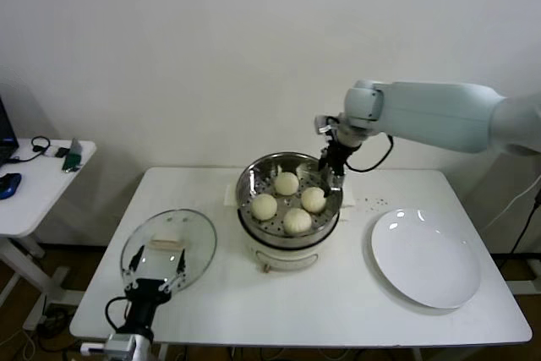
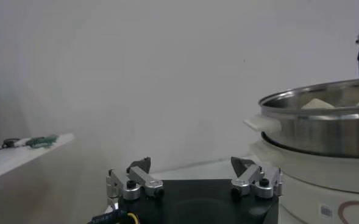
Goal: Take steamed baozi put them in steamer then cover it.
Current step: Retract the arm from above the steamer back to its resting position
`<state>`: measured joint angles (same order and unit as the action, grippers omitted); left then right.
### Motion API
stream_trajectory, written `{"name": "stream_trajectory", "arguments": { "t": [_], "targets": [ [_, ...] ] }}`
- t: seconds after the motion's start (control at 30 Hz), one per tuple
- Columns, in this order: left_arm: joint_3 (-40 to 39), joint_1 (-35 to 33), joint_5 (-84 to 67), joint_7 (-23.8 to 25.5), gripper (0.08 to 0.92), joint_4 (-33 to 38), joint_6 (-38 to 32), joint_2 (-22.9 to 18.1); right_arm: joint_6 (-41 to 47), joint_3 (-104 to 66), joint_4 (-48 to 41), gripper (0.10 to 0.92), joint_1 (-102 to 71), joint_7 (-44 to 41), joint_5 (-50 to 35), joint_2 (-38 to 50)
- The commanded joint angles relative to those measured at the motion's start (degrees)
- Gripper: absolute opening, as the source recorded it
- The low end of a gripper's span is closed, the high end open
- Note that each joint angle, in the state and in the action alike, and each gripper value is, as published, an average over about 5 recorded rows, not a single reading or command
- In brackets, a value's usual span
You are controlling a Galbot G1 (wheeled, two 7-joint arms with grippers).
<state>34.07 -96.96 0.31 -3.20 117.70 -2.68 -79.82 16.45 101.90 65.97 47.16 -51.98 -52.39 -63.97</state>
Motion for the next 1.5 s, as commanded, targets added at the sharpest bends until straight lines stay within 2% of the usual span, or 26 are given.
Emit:
{"name": "stream_trajectory", "arguments": {
  "t": [0.03,0.17,0.3,0.57,0.77,1.0,1.1,1.3,1.4,1.5],
  "targets": [
    [0.3,0.4,0.9,0.0,0.823,0.1,0.0,0.1,-9.8,-6.0,11.9,0.823,1.6,18.1,-2.8,19.9],
    [0.3,0.6,2.3,0.2,0.823,0.4,-0.1,0.0,-13.8,-15.2,17.5,0.823,-6.6,27.8,-1.5,29.6],
    [0.0,1.3,4.2,0.0,0.823,0.7,0.0,-0.3,-18.0,-33.6,21.7,0.823,-25.3,36.3,0.5,37.2],
    [-0.4,2.1,10.6,-0.8,0.823,2.0,1.1,-0.1,-23.4,-72.5,25.5,0.823,-63.7,43.8,6.5,41.6],
    [-0.8,1.9,20.2,-2.3,0.823,3.1,2.4,-0.1,-24.7,-100.6,26.4,0.823,-88.1,45.8,9.0,37.1],
    [-0.8,1.0,37.3,-4.5,0.823,4.0,6.0,0.4,-24.7,-126.2,28.6,0.823,-110.1,46.8,10.9,25.4],
    [-0.8,1.0,46.1,-4.6,0.823,3.8,8.2,1.6,-24.1,-132.6,29.9,0.823,-115.7,47.6,10.8,21.0],
    [-2.7,1.2,66.0,-0.3,0.823,2.7,13.6,5.9,-21.3,-140.8,31.7,0.823,-124.5,49.0,12.1,13.4],
    [-4.4,2.7,71.5,-0.1,0.823,-0.2,14.7,7.5,-20.6,-143.2,32.2,0.823,-127.1,48.7,12.8,11.3],
    [-5.7,5.2,75.2,-0.4,0.823,-4.6,15.1,7.4,-18.6,-145.0,32.8,0.823,-129.4,48.3,13.4,9.7]
  ]
}}
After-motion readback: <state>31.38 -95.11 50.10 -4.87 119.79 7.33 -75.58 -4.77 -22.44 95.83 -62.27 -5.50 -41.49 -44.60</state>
